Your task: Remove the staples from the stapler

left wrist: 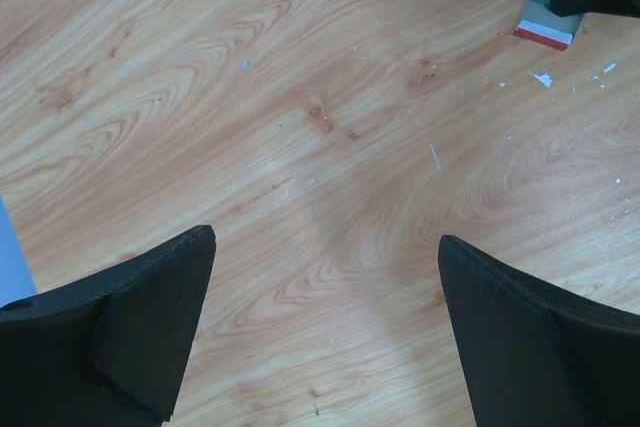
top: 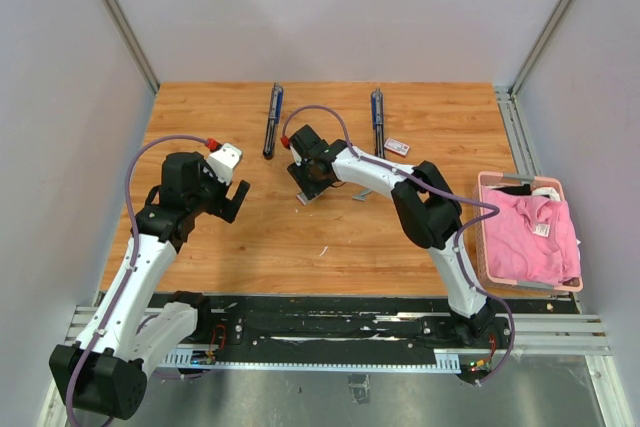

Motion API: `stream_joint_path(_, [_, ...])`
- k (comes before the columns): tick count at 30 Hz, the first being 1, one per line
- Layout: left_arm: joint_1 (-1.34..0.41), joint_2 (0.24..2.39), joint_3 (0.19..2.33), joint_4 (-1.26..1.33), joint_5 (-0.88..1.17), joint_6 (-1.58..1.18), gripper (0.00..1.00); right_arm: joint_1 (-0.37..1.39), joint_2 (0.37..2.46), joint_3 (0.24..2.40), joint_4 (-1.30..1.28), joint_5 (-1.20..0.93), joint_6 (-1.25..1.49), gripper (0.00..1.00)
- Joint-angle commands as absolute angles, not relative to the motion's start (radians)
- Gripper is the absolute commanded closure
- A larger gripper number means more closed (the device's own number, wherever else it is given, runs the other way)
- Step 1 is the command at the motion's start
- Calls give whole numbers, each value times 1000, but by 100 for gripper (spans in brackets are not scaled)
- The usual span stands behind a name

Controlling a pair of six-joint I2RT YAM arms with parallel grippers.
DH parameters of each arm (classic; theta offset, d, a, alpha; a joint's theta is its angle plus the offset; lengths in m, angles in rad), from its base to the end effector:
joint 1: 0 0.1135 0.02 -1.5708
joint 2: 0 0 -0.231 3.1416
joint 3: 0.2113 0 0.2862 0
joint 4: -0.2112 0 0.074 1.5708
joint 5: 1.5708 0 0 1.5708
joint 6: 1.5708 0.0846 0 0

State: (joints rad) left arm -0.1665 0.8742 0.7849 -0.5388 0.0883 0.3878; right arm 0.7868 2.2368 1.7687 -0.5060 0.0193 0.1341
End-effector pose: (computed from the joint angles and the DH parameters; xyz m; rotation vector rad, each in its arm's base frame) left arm 0.2788 -0.0544 0.2325 0.6483 2.0982 0.0272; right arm 0.3745 0.3732 0.0913 -0.8195 2.4454 0.3302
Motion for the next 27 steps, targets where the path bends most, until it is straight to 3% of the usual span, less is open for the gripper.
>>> stream_joint_path(1, [-163, 862, 776, -515, 97, 397, 2, 778, 2242, 1792, -529, 33, 130, 49])
stream_joint_path(9, [-163, 861, 776, -516, 97, 397, 2, 776, 2217, 1815, -538, 40, 109, 28])
stream_joint_path(27, [-163, 859, 778, -517, 99, 401, 2, 666, 1938, 1719, -538, -97, -196, 25])
